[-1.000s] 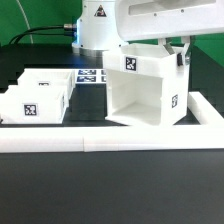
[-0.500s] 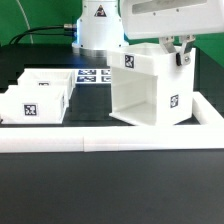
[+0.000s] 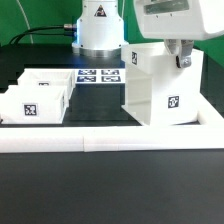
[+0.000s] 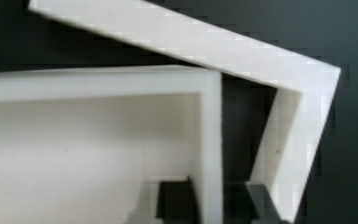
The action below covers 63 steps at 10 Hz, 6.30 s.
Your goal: Assemble drawer
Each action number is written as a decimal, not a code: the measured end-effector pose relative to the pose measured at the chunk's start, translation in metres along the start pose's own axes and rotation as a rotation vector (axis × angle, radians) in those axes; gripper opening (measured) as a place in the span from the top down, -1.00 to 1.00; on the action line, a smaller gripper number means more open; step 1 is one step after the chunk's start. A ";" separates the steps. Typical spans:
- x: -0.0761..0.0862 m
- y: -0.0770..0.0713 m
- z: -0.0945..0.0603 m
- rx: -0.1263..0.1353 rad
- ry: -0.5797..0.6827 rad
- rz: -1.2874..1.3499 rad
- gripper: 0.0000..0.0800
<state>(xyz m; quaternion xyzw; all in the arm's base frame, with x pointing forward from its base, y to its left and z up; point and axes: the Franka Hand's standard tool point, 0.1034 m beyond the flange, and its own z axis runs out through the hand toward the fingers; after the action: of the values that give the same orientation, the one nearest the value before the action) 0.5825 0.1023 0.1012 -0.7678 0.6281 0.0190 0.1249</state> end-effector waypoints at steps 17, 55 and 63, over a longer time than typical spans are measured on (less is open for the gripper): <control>0.008 -0.049 0.009 0.030 -0.019 0.145 0.88; 0.117 0.050 -0.067 -0.135 -0.027 -1.249 -0.62; 0.134 0.078 -0.047 -0.182 0.010 -1.203 -0.62</control>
Offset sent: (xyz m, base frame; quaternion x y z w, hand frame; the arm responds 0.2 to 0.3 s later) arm 0.0000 0.0000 0.0000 0.0000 0.0000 0.0000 1.0000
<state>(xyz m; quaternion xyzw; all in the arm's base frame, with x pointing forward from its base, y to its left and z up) 0.5288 -0.0507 0.1085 -0.9958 0.0805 -0.0048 0.0444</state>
